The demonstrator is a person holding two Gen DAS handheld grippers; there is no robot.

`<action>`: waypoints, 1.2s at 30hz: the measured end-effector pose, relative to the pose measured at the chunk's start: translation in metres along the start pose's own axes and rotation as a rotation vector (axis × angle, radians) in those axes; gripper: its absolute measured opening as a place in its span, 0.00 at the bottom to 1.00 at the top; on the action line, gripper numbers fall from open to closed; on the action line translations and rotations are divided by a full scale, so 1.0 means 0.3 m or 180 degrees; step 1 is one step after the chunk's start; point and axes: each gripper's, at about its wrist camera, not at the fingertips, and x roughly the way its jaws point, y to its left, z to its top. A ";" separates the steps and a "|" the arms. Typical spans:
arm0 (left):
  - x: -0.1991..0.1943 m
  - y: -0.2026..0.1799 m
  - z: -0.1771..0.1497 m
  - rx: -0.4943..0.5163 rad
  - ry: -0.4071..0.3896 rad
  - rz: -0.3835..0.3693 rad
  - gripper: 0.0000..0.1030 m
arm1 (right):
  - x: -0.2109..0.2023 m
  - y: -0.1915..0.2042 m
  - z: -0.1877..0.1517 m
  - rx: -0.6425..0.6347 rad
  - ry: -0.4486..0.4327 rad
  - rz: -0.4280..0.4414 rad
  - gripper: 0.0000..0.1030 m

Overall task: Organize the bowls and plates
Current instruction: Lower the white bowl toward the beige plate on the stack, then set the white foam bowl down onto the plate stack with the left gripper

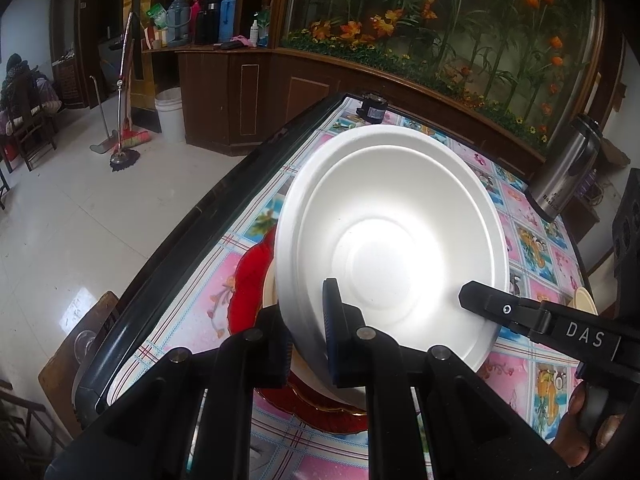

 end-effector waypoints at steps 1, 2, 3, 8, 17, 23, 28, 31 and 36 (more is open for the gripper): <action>0.000 0.000 -0.001 0.0004 0.0000 0.0004 0.11 | 0.002 0.000 -0.001 0.0004 0.0006 0.0001 0.09; 0.002 -0.002 -0.001 0.0002 0.0004 0.0006 0.11 | 0.004 0.000 -0.002 0.0008 0.0012 -0.0001 0.09; 0.002 -0.004 -0.001 0.0004 0.0007 0.0010 0.11 | 0.006 0.000 -0.002 0.0006 0.0015 -0.0005 0.09; 0.000 -0.006 0.000 0.0010 -0.0018 0.0023 0.11 | 0.004 0.007 0.001 -0.0008 0.0010 -0.0013 0.09; -0.005 -0.006 0.014 0.0020 -0.0035 0.0025 0.11 | -0.012 0.025 0.012 -0.0047 -0.0005 -0.0021 0.09; -0.018 -0.011 0.016 0.0043 -0.0044 0.0021 0.11 | -0.020 0.031 0.012 -0.0062 0.0000 -0.0038 0.09; -0.026 -0.013 0.022 0.0059 -0.0062 0.0018 0.11 | -0.032 0.040 0.021 -0.0090 -0.0002 -0.0051 0.09; -0.021 -0.011 0.025 0.0059 -0.0025 0.0010 0.11 | -0.030 0.041 0.025 -0.0095 0.0009 -0.0061 0.09; 0.003 -0.006 0.033 0.0057 0.0090 -0.0002 0.12 | -0.013 0.039 0.030 -0.0087 0.0078 -0.0095 0.09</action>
